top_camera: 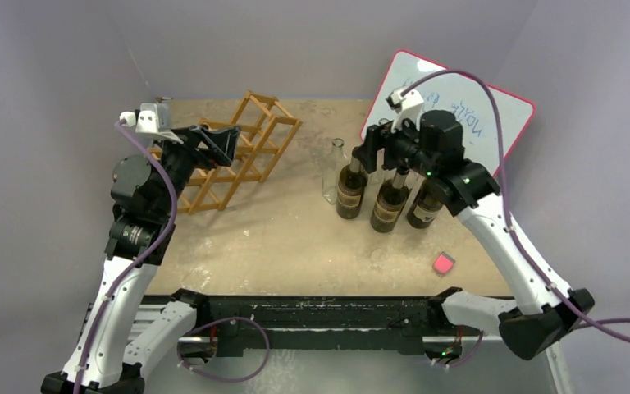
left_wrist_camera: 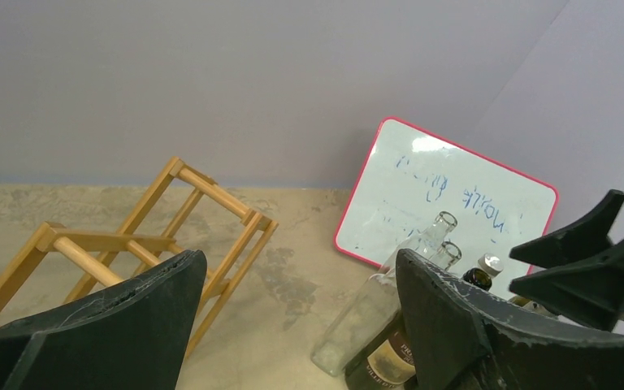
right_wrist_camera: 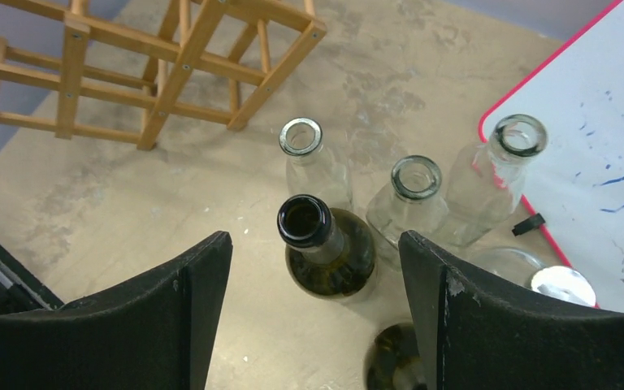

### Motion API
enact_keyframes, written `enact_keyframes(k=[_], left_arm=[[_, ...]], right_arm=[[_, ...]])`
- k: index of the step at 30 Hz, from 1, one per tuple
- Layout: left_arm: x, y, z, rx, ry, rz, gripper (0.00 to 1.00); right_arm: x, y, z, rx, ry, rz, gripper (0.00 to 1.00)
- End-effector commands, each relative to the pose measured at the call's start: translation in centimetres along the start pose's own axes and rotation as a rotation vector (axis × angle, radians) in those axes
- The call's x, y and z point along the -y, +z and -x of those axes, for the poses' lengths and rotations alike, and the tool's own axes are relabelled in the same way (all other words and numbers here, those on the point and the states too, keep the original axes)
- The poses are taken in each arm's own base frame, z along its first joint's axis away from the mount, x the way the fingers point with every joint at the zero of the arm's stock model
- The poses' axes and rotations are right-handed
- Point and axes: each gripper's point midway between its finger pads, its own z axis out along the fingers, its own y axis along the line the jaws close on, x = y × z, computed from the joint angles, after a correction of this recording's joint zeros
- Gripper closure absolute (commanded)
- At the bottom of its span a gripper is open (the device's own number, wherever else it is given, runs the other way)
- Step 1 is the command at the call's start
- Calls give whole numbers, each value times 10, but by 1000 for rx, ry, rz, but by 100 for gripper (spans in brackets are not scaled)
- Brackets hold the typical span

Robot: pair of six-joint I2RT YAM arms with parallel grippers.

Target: Put the wine bottle on the wine rack

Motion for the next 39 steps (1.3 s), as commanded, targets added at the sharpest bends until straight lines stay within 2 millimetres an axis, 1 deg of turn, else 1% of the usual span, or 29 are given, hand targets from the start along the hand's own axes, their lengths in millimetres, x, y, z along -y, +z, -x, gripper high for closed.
enact_keyframes(k=[1, 5, 8, 11, 13, 15, 17, 20, 26, 30, 32, 33, 36, 39], left_arm=[[11, -5, 13, 61, -9, -37, 15], [11, -11, 12, 81, -5, -40, 15], [8, -14, 12, 90, -5, -27, 15], [7, -15, 12, 90, -2, -18, 15], [6, -17, 11, 93, -2, -16, 15], [6, -17, 10, 94, -3, -17, 15], [6, -17, 8, 92, -4, -18, 15], [5, -19, 8, 99, -4, -17, 15], [-4, -17, 7, 109, -11, 32, 15], [-7, -16, 4, 105, -14, 46, 15], [-7, -16, 3, 104, -12, 45, 15], [-7, -16, 2, 102, -12, 45, 15], [-8, -15, 1, 99, -12, 50, 15], [-8, -12, -3, 86, -17, 51, 15]], right_arm=[[-9, 13, 24, 63, -35, -59, 22], [-5, 28, 15, 32, -37, -116, 23], [-5, 37, 11, 26, -30, -133, 29], [-5, 44, 2, -3, -40, -157, 35], [-7, 48, -4, -16, -49, -161, 39], [-11, 51, -9, -28, -57, -150, 46], [-14, 53, -12, -34, -64, -141, 49], [-15, 56, -18, -42, -70, -140, 50], [-11, 58, -27, -47, -89, -157, 50], [-12, 60, -33, -34, -83, -143, 50], [-12, 61, -37, -41, -79, -145, 56], [-11, 62, -39, -41, -77, -149, 61], [-15, 65, -38, -40, -78, -128, 85], [-18, 62, -28, -12, -82, -116, 100]])
